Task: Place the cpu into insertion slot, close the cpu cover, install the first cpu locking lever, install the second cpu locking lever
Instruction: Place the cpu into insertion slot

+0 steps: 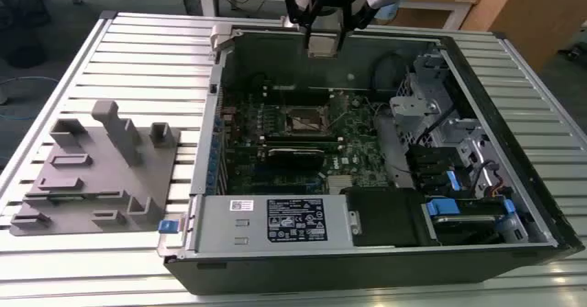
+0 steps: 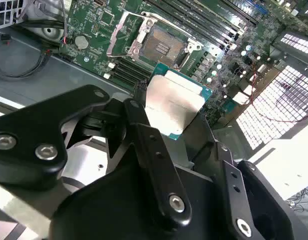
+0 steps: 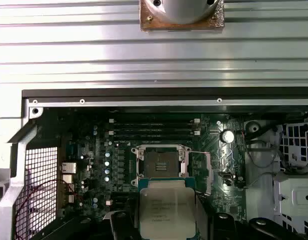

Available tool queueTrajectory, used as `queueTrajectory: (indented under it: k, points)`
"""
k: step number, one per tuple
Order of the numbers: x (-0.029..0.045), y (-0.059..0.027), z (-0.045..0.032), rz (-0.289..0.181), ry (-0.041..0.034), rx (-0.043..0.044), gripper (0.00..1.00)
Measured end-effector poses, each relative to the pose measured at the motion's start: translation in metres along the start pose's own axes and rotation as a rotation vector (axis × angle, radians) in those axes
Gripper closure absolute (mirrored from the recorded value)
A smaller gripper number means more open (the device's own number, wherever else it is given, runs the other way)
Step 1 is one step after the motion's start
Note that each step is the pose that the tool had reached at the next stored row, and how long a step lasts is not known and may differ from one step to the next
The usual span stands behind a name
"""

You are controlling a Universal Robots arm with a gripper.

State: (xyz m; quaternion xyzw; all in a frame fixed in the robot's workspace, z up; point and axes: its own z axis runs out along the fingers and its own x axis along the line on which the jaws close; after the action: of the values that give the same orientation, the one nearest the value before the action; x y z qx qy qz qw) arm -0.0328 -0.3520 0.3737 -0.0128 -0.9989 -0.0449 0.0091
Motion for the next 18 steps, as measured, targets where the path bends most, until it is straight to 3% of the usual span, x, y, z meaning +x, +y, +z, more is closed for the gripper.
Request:
queueTrajectory:
  k: [11, 18]
  points:
    - [0.0, 0.0, 0.0002, 0.0, 0.0, 0.0, 0.46]
    - [-0.0002, -0.0007, 0.0079, 0.0, 0.0, 0.0, 0.46]
